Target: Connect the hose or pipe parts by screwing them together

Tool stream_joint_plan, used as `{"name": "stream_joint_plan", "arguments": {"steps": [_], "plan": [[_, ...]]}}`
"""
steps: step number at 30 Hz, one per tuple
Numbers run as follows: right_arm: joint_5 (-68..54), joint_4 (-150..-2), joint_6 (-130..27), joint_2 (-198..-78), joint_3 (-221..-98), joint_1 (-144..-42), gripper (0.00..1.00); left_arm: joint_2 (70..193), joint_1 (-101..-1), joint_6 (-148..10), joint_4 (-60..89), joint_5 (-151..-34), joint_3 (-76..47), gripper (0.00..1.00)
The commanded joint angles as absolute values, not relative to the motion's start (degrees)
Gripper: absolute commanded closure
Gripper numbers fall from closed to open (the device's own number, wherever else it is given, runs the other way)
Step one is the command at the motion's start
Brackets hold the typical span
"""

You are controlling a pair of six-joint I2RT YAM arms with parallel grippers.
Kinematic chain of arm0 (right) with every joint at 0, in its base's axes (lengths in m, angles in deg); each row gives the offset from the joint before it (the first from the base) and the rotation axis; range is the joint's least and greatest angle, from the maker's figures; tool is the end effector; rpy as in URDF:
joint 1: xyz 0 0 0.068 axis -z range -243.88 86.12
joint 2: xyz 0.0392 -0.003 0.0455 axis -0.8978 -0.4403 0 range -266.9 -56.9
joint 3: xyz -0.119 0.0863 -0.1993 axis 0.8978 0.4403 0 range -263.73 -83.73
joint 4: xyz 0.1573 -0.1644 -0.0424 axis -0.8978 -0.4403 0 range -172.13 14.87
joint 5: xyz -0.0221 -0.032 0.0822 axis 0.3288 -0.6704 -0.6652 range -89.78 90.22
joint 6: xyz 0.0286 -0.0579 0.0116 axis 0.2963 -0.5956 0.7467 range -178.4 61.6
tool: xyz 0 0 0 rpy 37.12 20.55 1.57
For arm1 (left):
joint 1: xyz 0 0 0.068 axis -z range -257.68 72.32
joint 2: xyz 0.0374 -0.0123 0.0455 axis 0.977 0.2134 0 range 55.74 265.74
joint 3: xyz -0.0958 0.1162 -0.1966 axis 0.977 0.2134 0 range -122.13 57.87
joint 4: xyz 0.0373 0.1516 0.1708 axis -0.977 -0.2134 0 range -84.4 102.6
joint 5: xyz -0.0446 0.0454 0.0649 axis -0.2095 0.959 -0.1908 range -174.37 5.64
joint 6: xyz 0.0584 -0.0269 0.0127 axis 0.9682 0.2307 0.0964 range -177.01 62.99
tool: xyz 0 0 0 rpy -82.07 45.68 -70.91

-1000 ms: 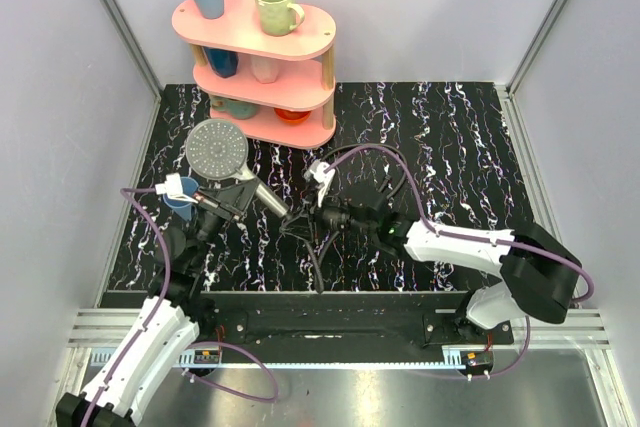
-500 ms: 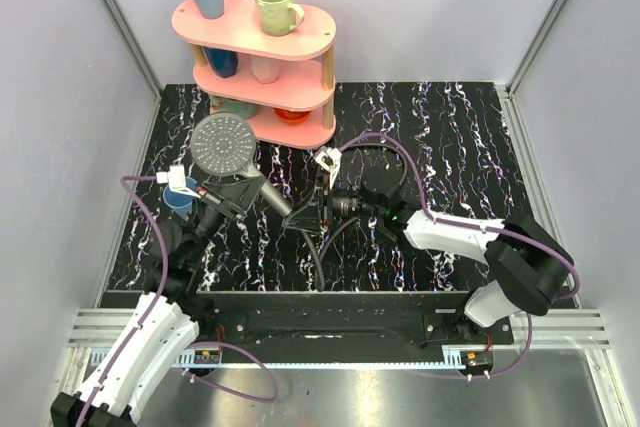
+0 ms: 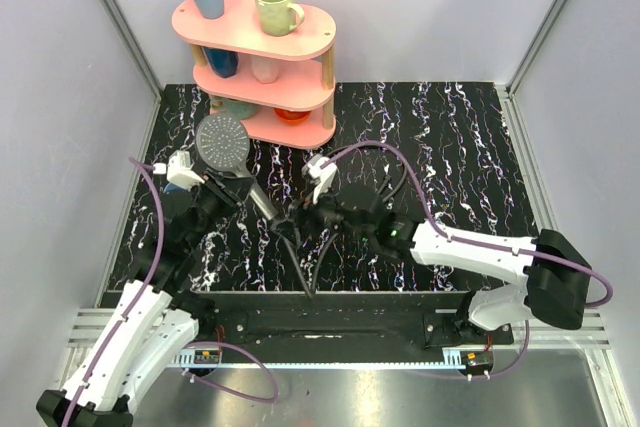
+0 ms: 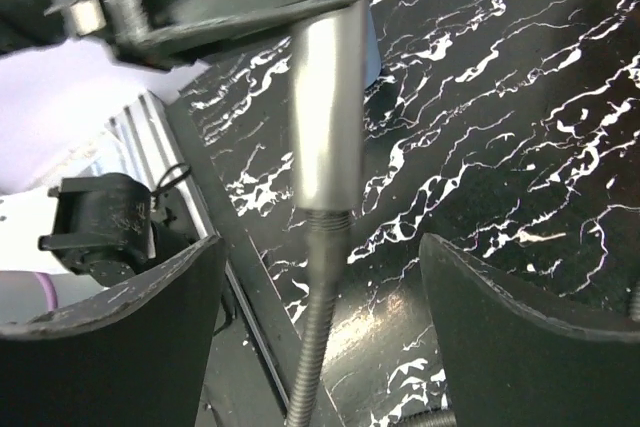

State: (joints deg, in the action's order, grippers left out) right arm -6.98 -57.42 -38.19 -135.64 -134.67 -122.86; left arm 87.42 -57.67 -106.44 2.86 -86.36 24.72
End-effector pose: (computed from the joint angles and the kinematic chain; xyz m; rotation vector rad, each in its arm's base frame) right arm 0.1557 0.2714 0.2788 -0.7177 1.7409 1.0952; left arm 0.1430 -0.0540 0.2859 -0.4321 1.7529 -0.9153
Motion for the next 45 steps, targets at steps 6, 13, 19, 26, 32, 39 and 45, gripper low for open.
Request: {"name": "stream_joint_plan", "arguments": {"steps": [6,13,19,26,32,39,45], "plan": [[32.0,-69.5,-52.2,-144.0,-147.2,-140.5,0.15,91.6,-57.6,-106.1,-9.8,-74.2,13.2,1.0],[50.9,-74.8,-59.9,-159.3,-160.5,-146.9,0.26,92.4,-57.6,-108.5,-13.1,-73.8,11.0,1.0],[59.1,-77.4,-62.6,-166.1,-166.8,-148.7,0.56,91.7,-57.6,-109.2,-16.0,-72.5,10.4,1.0],[53.4,-76.9,-59.0,-163.7,-165.9,-148.2,1.0,89.1,-57.6,-110.8,-14.3,-76.5,13.9,1.0],[26.6,-69.1,-52.6,-152.7,-156.5,-140.0,1.0,80.8,-57.6,-110.4,1.4,-88.0,26.3,1.0],[-4.9,-58.2,-47.1,-144.8,-146.4,-128.2,1.0,72.2,-57.6,-113.8,22.7,-96.4,39.0,1.0],[-24.5,-46.4,-38.4,-145.4,-142.2,-121.9,1.0,73.2,-57.6,-115.0,35.3,-100.2,43.9,1.0]]}}
